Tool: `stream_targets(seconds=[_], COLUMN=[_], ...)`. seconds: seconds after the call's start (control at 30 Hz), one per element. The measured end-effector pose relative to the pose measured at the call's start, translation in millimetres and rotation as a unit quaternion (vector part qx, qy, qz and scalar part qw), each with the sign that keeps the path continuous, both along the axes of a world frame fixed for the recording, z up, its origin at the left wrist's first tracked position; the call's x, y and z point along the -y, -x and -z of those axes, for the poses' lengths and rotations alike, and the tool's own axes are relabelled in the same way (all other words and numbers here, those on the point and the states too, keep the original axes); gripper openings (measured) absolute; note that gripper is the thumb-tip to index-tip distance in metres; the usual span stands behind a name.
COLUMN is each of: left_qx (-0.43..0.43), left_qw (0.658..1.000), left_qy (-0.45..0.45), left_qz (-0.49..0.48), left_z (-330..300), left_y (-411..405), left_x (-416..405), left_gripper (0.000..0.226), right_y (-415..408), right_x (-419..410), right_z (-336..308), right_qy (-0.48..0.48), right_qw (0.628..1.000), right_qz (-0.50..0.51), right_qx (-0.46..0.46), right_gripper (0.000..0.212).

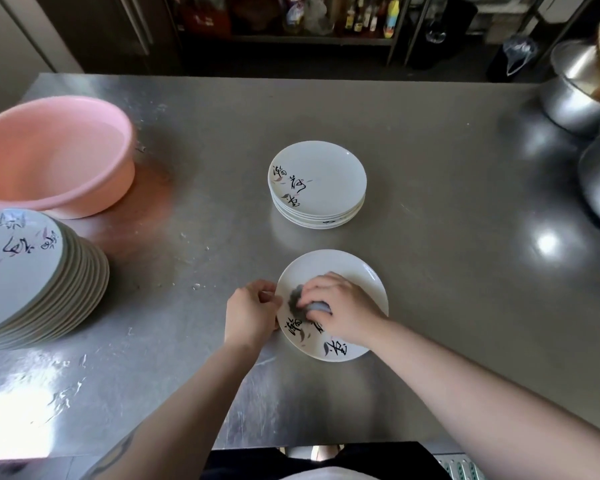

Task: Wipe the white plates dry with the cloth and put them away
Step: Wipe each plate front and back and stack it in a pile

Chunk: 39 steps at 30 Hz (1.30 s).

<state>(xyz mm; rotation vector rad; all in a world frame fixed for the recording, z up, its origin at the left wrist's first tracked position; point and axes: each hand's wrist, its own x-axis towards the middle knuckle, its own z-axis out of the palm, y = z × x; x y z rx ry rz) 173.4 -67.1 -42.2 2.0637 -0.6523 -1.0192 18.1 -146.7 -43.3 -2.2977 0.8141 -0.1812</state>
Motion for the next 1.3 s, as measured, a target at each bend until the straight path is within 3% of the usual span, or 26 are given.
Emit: stream_targets(seconds=[0.2,0.4,0.53,0.7,0.9,1.07,1.3], left_qx=[0.015,-0.033,-0.051,-0.073,-0.055,-0.048,-0.098], left_qw=[1.000,0.999,0.997,0.995,0.997,0.998,0.991], left_qy=[-0.007,0.003,0.000,0.008,0.018,0.016,0.019], left_qz=[0.008,-0.042,-0.056,-0.062,-0.045,-0.027,-0.089], left_z=[2,4,3,3,3,0,3], left_y=[-1,3,4,3,5,6,13], left_x=[0,-1,1,0,-4,-7,-8], left_gripper=[0.018,0.017,0.018,0.019,0.015,0.017,0.015], right_y=[-7,50,69,37,-27,-26,35], right_x=[33,24,-13,-43,-12,23,29], right_z=[-1,-10,-13,-9,0,4,-4], right_qy=[0.065,0.080,0.021,-0.033,-0.015,0.031,0.073], right_qw=[0.989,0.977,0.989,0.997,0.996,0.988,0.971], right_qz=[0.128,0.143,0.105,0.050,0.089,0.149,0.202], right_qx=[-0.040,-0.136,-0.105,-0.040,0.013,-0.020,-0.104], right_gripper=[0.022,0.028,0.027,0.021,0.025,0.023,0.025])
